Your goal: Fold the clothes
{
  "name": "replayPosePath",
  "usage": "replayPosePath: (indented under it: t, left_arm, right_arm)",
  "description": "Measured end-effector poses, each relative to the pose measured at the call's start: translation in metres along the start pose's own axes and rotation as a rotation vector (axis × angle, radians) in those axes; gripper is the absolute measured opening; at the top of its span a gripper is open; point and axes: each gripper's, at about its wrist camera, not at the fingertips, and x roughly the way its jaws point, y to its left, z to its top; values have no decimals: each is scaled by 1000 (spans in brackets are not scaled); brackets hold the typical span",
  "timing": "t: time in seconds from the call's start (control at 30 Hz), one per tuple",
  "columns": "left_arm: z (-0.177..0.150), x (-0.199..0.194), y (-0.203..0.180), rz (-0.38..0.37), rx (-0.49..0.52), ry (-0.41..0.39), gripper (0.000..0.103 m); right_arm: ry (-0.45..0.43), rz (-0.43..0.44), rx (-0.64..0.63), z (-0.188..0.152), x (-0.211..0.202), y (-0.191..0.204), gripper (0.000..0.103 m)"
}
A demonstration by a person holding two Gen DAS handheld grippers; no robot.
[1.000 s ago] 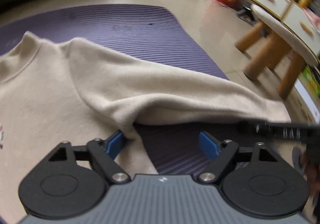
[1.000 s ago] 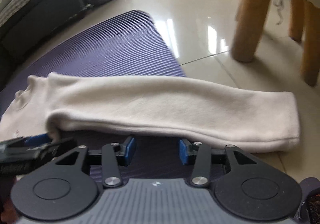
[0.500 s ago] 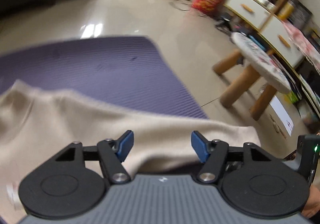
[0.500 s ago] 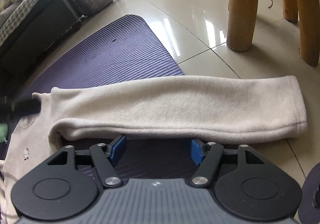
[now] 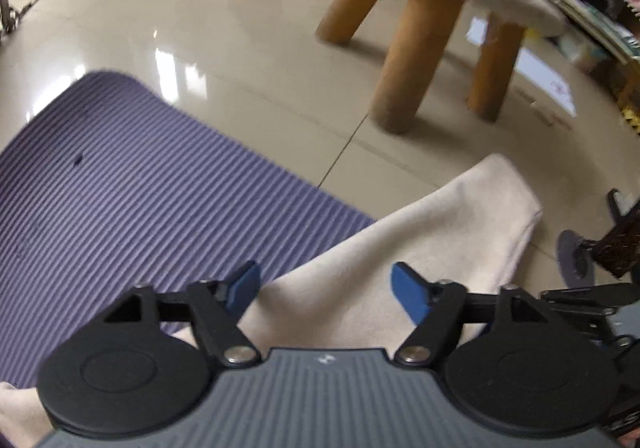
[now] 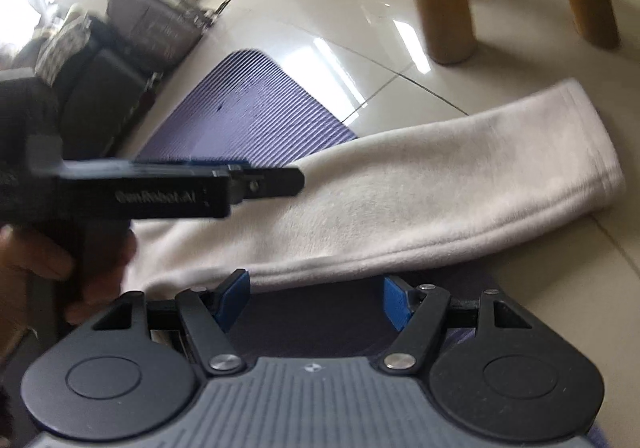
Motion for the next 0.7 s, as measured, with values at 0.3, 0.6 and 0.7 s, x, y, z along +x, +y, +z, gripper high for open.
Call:
replayPosePath:
  t: [0.3, 0.6, 0.7]
  left_arm:
    - [0, 0, 4, 112, -20, -22, 9]
    - [1, 4, -8, 225, -81, -148, 2]
    - [1, -1, -4, 232, -150, -229, 2]
  right_arm:
    - [-90, 51, 217, -9, 0, -18, 69]
    - [-255, 28, 342, -10, 12, -43, 8]
    - [-342, 33, 249, 3, 10, -39, 7]
